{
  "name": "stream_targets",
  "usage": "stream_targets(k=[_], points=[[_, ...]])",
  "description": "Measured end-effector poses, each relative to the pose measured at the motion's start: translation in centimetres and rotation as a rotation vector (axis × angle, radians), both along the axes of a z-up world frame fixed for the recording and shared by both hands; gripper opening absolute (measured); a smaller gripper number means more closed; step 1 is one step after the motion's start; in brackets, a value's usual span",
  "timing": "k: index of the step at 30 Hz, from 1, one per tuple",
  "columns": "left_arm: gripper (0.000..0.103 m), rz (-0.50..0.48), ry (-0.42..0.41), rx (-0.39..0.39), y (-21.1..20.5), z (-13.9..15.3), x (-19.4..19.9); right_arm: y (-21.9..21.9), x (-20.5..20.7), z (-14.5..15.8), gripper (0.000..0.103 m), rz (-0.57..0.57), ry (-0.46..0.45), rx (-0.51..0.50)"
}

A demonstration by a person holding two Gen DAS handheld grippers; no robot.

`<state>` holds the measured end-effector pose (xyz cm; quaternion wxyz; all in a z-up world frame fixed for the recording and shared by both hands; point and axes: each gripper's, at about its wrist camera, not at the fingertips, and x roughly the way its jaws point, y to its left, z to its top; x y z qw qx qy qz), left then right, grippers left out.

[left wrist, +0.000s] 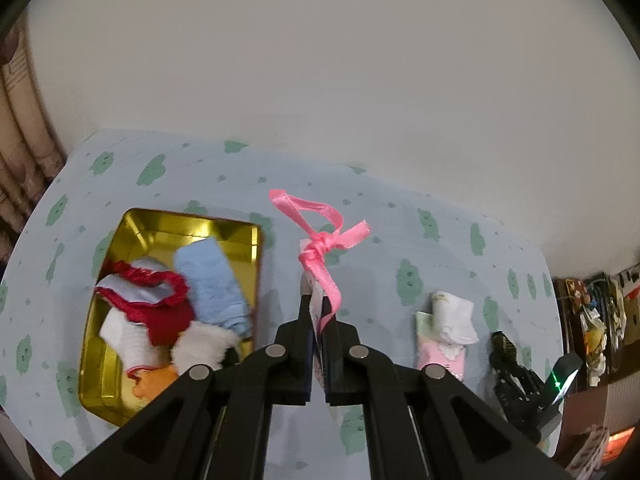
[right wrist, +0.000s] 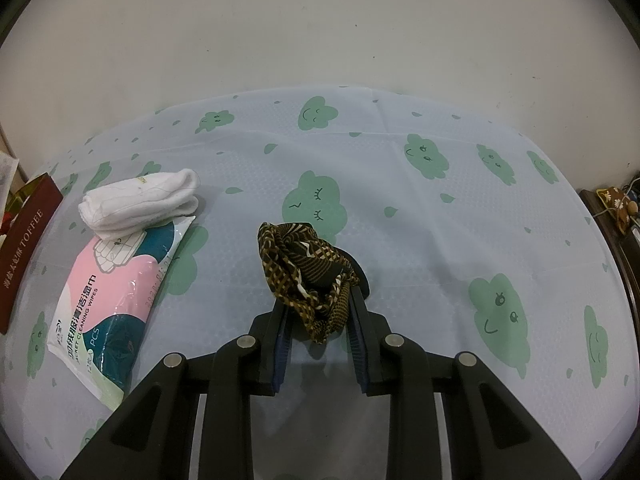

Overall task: Organize soft objects
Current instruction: 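Lift the ribboned white bag with the left gripper while the right gripper holds the brown cloth, then carry the ribboned bag over the tin and open the left gripper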

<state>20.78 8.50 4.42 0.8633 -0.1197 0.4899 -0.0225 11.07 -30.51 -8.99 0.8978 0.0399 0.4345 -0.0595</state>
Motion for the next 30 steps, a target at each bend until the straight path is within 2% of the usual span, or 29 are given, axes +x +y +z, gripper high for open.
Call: stream_targets(k=[7,16,20,30], points=[[0.002,0.049,0.022,0.036,3.4,-1.3,-0.1,0.0,0.0,0.0,0.025,0.000,0.000,0.000],[0.002,0.100,0.056,-0.023,7.3,-2.9,-0.1,0.0,0.0,0.0,0.025,0.000,0.000,0.000],[0.002,0.126,0.054,0.011,8.4,-3.4,0.3,0.0,0.0,0.0,0.025,0.000,0.000,-0.001],[0.004,0.182,0.066,0.035,10.9,-4.7,1.7,0.0,0.0,0.1,0.025,0.000,0.000,-0.002]])
